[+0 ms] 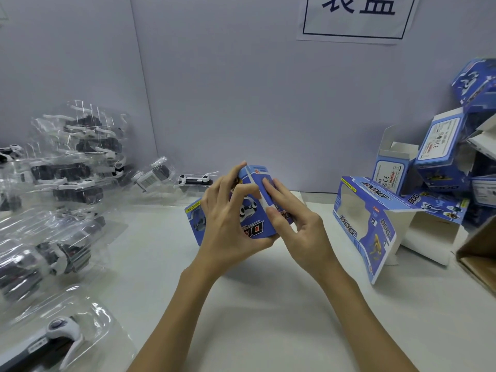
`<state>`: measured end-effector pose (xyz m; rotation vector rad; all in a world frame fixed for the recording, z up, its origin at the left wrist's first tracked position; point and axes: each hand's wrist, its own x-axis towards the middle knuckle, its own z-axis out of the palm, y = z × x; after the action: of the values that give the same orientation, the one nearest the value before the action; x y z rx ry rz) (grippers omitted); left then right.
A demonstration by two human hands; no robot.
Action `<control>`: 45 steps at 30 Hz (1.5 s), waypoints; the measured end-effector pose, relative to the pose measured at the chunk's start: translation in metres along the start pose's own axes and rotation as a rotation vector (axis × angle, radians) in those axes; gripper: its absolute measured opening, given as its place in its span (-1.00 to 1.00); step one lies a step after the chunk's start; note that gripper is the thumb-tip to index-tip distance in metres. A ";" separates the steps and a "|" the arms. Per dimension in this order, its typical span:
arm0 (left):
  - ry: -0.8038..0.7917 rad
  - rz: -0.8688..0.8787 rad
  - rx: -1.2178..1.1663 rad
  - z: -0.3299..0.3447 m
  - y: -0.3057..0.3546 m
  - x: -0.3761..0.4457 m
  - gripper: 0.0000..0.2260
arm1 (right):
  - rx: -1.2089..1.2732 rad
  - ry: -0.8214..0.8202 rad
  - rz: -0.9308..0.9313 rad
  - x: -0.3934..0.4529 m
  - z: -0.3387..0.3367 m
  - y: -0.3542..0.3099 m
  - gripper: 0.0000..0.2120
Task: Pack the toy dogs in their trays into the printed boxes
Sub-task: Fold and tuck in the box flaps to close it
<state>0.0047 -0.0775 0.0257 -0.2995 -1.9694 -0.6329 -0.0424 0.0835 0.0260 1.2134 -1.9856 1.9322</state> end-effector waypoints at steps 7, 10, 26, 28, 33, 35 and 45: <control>-0.015 -0.004 0.023 0.001 0.000 0.001 -0.34 | -0.032 -0.015 -0.013 0.000 -0.002 0.003 -0.54; 0.005 -0.012 0.036 0.004 0.000 -0.001 -0.34 | -0.070 0.002 -0.058 -0.001 0.002 0.006 -0.54; 0.060 -0.068 0.048 0.002 0.006 -0.004 -0.20 | -0.266 0.150 -0.181 -0.008 0.028 0.014 -0.46; 0.028 -0.038 0.056 0.004 0.006 -0.005 -0.16 | -0.304 0.197 -0.153 -0.006 0.029 0.013 -0.46; 0.036 -0.022 0.068 0.012 0.012 -0.007 -0.15 | -0.382 0.211 -0.164 -0.006 0.025 0.014 -0.50; 0.051 -0.030 0.062 0.012 0.012 -0.007 -0.17 | -0.409 0.210 -0.191 -0.006 0.026 0.013 -0.50; 0.015 -0.039 0.009 0.010 0.003 -0.004 -0.12 | -0.420 0.032 -0.113 -0.003 0.023 0.017 -0.43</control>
<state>0.0007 -0.0692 0.0197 -0.2513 -1.9669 -0.6495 -0.0408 0.0622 0.0070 1.1412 -2.1093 1.3774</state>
